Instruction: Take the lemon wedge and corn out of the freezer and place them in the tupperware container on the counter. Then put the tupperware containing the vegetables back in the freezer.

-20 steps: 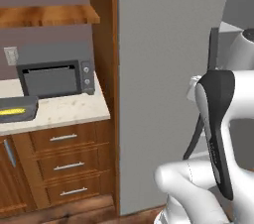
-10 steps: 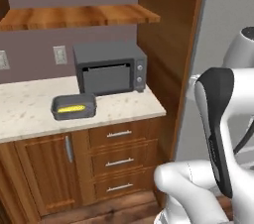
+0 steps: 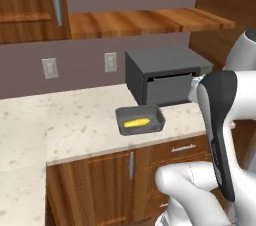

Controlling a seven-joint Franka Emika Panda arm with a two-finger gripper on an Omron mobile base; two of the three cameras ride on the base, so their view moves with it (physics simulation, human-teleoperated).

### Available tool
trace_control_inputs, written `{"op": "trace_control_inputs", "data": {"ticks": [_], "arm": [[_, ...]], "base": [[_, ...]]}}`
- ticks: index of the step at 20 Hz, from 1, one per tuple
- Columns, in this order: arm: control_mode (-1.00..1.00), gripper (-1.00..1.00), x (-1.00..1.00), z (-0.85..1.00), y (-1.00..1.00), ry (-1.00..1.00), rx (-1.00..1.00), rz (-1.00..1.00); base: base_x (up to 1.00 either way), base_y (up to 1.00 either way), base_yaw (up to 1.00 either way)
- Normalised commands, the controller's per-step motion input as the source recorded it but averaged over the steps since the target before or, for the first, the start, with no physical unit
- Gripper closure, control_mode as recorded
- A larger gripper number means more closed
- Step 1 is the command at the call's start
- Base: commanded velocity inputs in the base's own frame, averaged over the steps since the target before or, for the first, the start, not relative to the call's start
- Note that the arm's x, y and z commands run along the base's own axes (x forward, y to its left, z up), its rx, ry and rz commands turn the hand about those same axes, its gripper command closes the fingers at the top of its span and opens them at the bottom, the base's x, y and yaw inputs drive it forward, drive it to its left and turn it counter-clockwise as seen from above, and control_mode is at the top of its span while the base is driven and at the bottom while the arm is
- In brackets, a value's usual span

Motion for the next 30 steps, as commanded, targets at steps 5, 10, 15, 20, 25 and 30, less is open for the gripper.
{"op": "trace_control_inputs", "data": {"ticks": [5, 10, 15, 20, 25, 30], "arm": [[-1.00, 1.00, 0.10, -0.02, 0.06, 0.02, 0.00, 0.00], [-1.00, 1.00, 0.58, -0.36, 0.02, 0.06, 0.00, -0.02], [-1.00, 1.00, 0.57, -0.66, 0.00, 0.04, 0.00, -0.03], [-1.00, 1.00, 0.65, -0.83, 0.00, 0.04, 0.00, -0.04], [-1.00, 1.00, 0.80, -0.59, -0.01, 0.03, 0.00, -0.08], [-1.00, 1.00, 0.55, -0.38, -0.14, 0.01, 0.00, -0.09]], "base": [[0.65, 0.64, -0.01], [0.00, 0.00, 0.00], [0.00, 0.00, 0.00], [0.00, 0.00, 0.00], [0.00, 0.00, 0.00], [0.00, 0.00, 0.00]]}}
